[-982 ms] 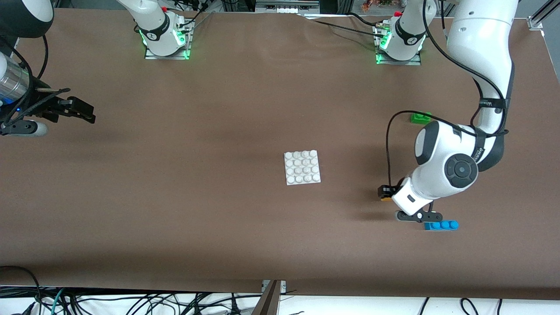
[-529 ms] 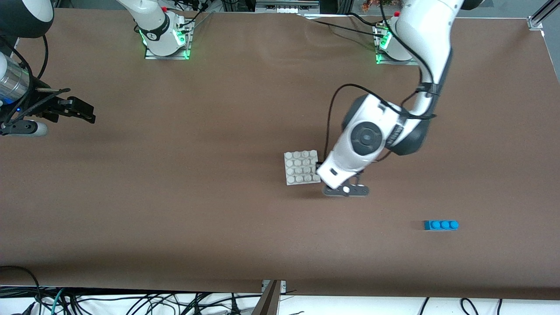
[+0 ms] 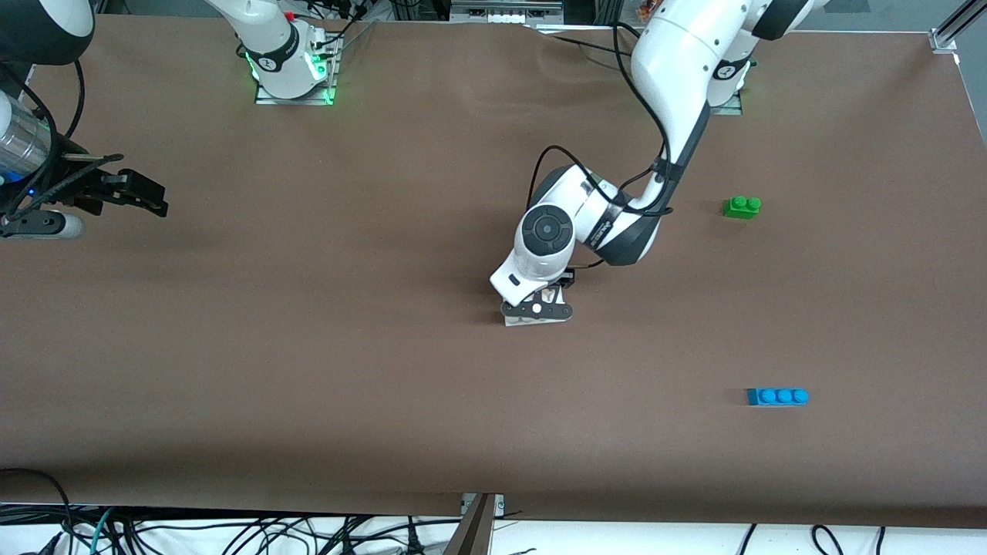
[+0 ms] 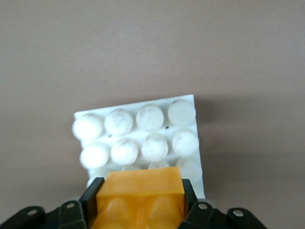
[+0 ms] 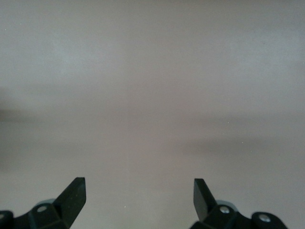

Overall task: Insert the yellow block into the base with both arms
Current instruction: 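Lower the yellow block and press it onto the base plate studs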

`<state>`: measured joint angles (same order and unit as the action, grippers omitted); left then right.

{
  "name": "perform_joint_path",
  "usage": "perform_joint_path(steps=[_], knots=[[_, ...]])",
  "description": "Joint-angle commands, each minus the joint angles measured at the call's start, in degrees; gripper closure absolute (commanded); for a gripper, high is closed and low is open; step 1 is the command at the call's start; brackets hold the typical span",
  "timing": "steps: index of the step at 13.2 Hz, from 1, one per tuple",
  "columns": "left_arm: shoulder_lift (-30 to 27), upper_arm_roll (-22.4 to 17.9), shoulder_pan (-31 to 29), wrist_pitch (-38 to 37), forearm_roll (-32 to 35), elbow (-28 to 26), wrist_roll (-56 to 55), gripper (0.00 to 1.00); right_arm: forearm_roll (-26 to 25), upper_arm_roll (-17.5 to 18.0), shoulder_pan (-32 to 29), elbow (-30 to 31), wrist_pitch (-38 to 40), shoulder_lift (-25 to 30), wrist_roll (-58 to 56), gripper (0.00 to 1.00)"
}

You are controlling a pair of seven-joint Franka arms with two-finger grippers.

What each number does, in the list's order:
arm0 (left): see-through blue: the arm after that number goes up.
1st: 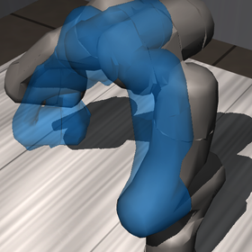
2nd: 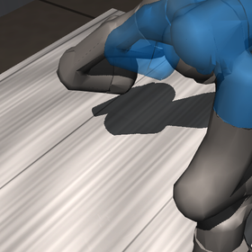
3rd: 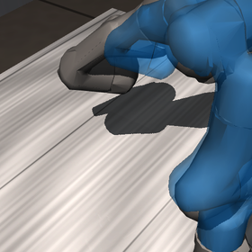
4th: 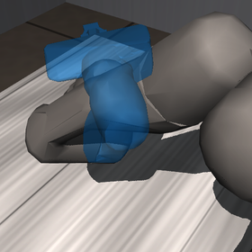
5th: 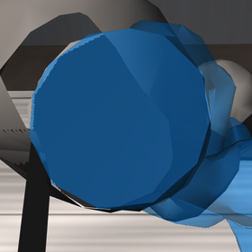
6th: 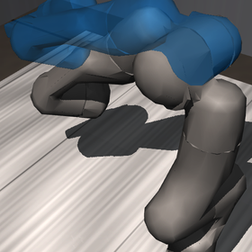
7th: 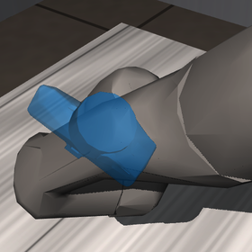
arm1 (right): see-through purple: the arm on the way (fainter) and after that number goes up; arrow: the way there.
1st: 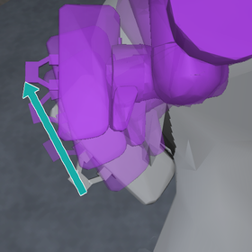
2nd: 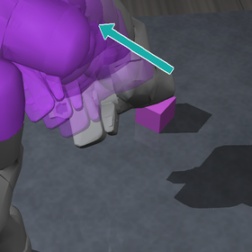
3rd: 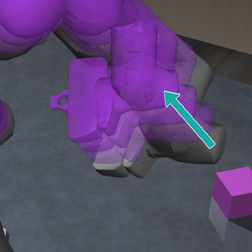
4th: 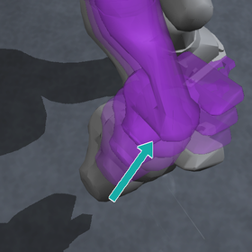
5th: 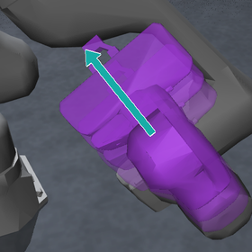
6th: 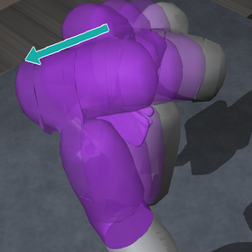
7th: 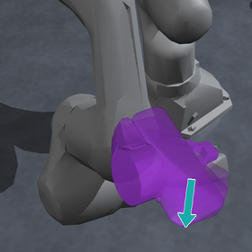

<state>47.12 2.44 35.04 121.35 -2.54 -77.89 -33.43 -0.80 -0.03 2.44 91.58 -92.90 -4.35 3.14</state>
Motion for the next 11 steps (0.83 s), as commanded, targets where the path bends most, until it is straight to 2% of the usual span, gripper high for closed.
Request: perform_joint_path(steps=[1, 11], knots=[[1.83, -0.94, 0.38, 1.61, -0.27, 1.78, 0.56, 0.64, -0.43, 0.03, 0.29, 1.32, -0.18, 1.45, 0.20, 0.00], [1.04, -0.77, 0.30, -1.89, -0.36, -0.51, 0.56, 0.63, -1.75, 0.47, 0.81, -1.32, -0.18, 0.75, -0.59, 0.00]])
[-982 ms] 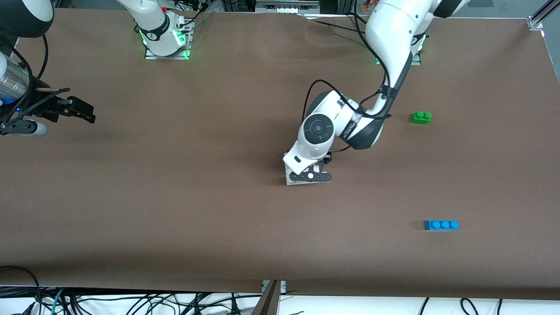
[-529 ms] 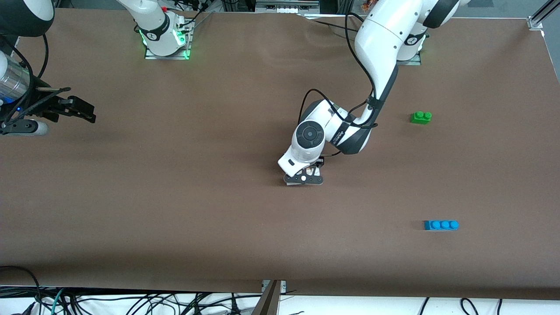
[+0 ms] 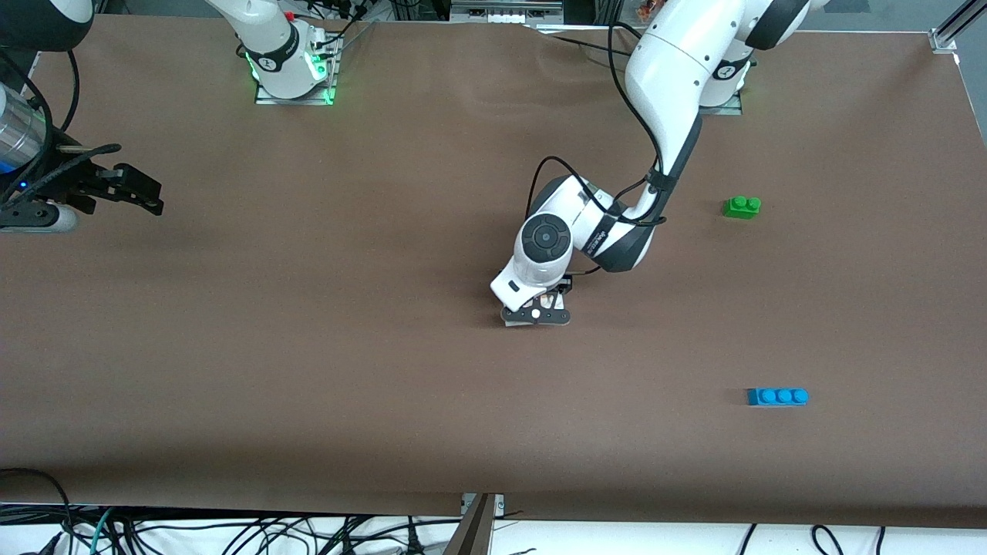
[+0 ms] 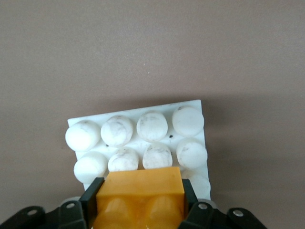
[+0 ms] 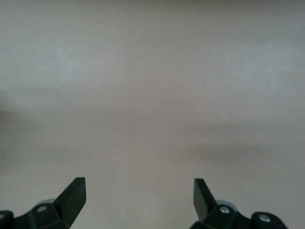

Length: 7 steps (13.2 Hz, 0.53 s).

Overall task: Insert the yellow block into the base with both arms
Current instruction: 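Lower the yellow block and press it onto the base plate studs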

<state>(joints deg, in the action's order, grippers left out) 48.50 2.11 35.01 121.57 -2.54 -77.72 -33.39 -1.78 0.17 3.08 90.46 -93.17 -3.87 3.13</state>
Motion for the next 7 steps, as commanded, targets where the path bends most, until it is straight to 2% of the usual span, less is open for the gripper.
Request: perform_joint_path(steps=[1, 7], knots=[[-0.33, -0.44, 0.33, -2.57, -0.36, -0.68, 0.52, 0.63, -0.51, 0.27, 0.18, -0.20, 0.01, 0.26, -0.50, 0.00], [-0.16, -0.36, 0.59, -2.31, -0.98, -1.73, 0.44, 0.63, -0.25, 0.01, -0.09, -0.20, 0.01, -0.17, -0.41, 0.00]])
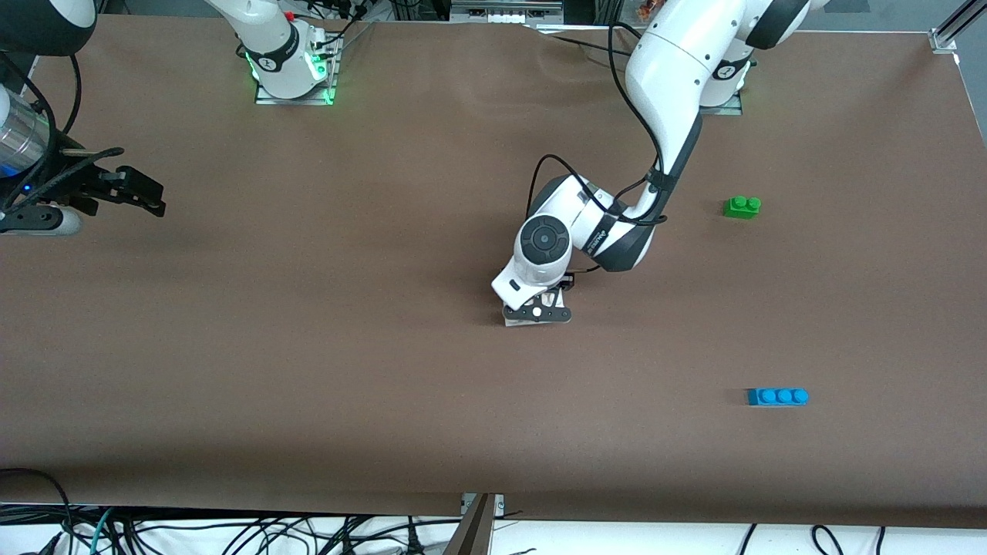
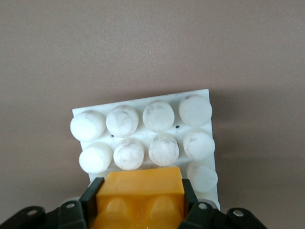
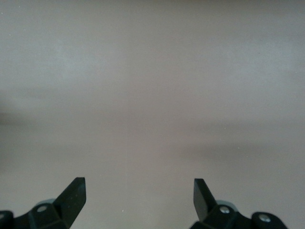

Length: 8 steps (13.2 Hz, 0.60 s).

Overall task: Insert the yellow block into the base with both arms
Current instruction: 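Lower the yellow block and press it onto the base plate studs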

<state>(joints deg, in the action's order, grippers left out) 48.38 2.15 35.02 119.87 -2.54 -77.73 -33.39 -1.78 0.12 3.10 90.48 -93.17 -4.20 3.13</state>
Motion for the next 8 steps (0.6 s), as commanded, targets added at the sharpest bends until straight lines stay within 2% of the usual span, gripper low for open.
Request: perform_joint_path(steps=[1, 8], knots=[[-0.13, -0.31, 0.66, -0.60, -1.06, -1.72, 0.44, 0.63, -0.07, 0.06, -0.12, -0.21, -0.17, 0.15, -0.15, 0.00], [-0.04, 0.04, 1.02, -0.34, -0.89, -1.72, 0.61, 0.64, 0.11, 0.23, 0.06, -0.21, -0.34, 0.07, -0.23, 0.00]])
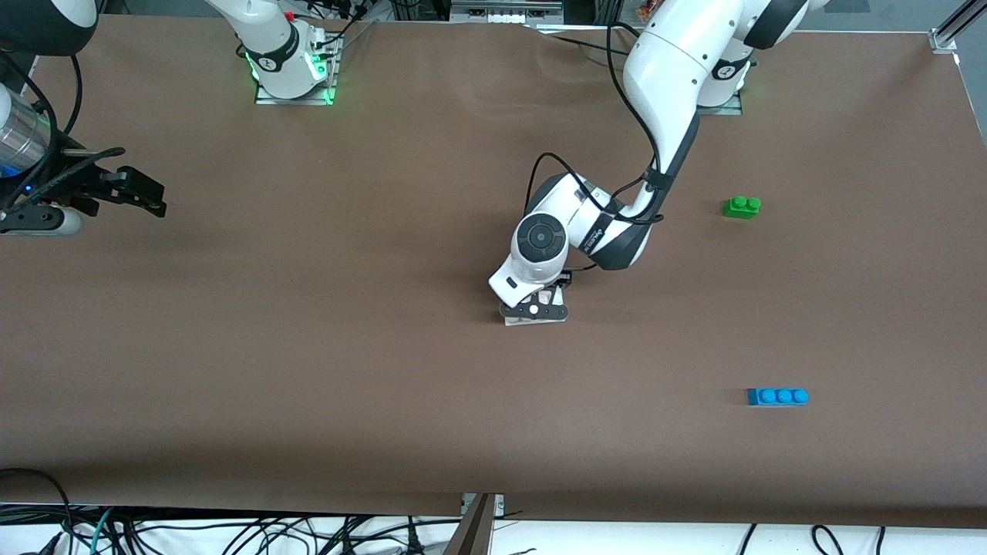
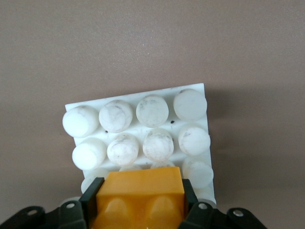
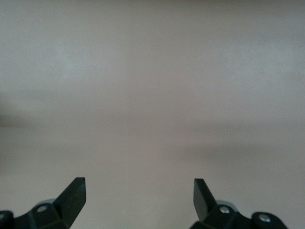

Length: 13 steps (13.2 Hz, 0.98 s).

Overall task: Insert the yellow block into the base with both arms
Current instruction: 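Lower the yellow block and press it onto the base plate studs, then open the left gripper and lift it off the yellow block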

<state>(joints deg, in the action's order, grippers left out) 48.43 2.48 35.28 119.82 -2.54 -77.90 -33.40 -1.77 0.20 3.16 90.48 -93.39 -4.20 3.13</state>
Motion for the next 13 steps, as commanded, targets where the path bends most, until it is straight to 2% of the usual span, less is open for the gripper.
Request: perform_joint_path(steps=[1, 10, 11, 13], knots=[[0.17, -0.29, 0.67, -0.03, -0.80, -1.56, 0.70, 0.64, 0.19, 0.06, 0.00, -0.21, -0.13, 0.07, -0.23, 0.00], [1.49, -0.29, 0.75, 2.17, -0.54, -1.64, 0.88, 0.61, 0.10, 0.06, -0.08, -0.21, -0.04, 0.07, -0.15, 0.00], [1.40, -0.29, 0.67, 2.08, -0.54, -1.56, 0.88, 0.53, 0.10, 0.06, -0.08, -0.21, -0.04, 0.07, -0.15, 0.00], [1.14, -0.29, 0.66, 1.65, -0.63, -1.56, 0.79, 0.00, 0.10, 0.06, -0.08, -0.21, -0.13, 0.07, -0.15, 0.00]])
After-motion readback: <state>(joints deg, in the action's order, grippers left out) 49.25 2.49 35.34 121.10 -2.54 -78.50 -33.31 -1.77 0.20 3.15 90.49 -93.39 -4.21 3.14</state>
